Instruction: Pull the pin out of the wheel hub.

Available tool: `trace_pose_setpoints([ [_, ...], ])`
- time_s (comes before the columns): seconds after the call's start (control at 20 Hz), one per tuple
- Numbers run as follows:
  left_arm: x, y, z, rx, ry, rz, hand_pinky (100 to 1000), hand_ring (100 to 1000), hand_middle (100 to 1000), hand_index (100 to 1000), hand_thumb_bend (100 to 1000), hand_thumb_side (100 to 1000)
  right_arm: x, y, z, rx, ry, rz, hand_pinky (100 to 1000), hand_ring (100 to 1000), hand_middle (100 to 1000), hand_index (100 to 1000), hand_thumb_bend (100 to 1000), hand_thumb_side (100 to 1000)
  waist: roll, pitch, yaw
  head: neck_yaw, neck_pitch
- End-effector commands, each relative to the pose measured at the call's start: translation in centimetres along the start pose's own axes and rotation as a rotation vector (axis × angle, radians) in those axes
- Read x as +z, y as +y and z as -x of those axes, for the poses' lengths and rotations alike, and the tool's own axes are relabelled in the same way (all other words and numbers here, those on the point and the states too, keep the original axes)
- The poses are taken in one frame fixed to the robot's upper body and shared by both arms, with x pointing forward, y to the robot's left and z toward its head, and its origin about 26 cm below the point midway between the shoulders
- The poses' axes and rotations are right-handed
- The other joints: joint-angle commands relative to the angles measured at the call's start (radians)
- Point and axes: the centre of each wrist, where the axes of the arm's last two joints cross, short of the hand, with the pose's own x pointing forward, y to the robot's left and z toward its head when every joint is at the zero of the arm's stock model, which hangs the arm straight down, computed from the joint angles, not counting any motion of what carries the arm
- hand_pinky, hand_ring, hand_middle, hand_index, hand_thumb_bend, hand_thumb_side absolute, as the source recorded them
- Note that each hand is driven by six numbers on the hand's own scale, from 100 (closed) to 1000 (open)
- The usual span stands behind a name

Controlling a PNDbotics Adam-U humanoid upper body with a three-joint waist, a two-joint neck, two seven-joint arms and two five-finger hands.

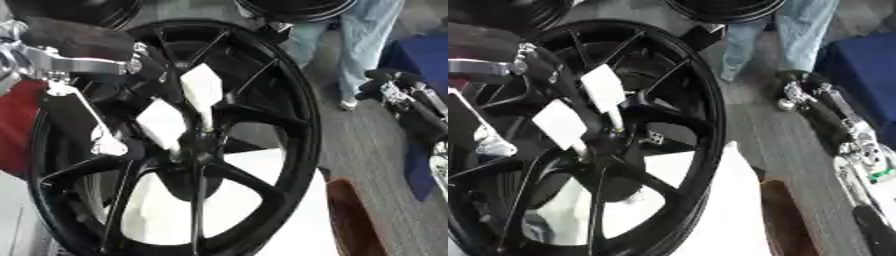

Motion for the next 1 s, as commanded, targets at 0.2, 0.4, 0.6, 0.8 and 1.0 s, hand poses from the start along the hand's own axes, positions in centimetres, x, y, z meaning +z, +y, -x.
trace_pose_setpoints([
  [0.2,-0.18,0.14,0.65,-0.014,0.017,0.001,761,722,730,829,424,238,-0.24,-0.11,-0.63,0.016,-0.022,-0.006,951,688,619,768,100,542,-0.009,-0.015,-0.002,0.003,-0.009],
  [0.4,-0.43,-0.06,0.96,-0.001,0.023,-0.017,750,698,701,811,387,233,-0.23,-0.08,-0.61,0.015,-0.022,-0.007,951,688,620,769,100,543,-0.011,-0.015,-0.004,0.001,-0.009],
  [0.6,-0.2,0.06,0.85,0.011,0.007,-0.029,749,692,692,804,377,235,-0.18,-0.05,-0.53,0.014,-0.019,-0.007,951,689,620,769,100,545,-0.012,-0.014,-0.004,-0.001,-0.007],
  [0.8,0.22,0.27,0.68,0.022,0.003,-0.043,739,670,667,784,350,218,-0.16,-0.03,-0.48,0.014,-0.017,-0.006,952,689,621,770,100,546,-0.011,-0.014,-0.003,-0.002,-0.008],
  [1.0,0.03,0.08,0.81,0.03,0.006,-0.037,720,617,608,736,311,206,-0.16,-0.02,-0.48,0.012,-0.018,-0.005,952,690,621,770,100,547,-0.013,-0.014,-0.004,-0.002,-0.009],
])
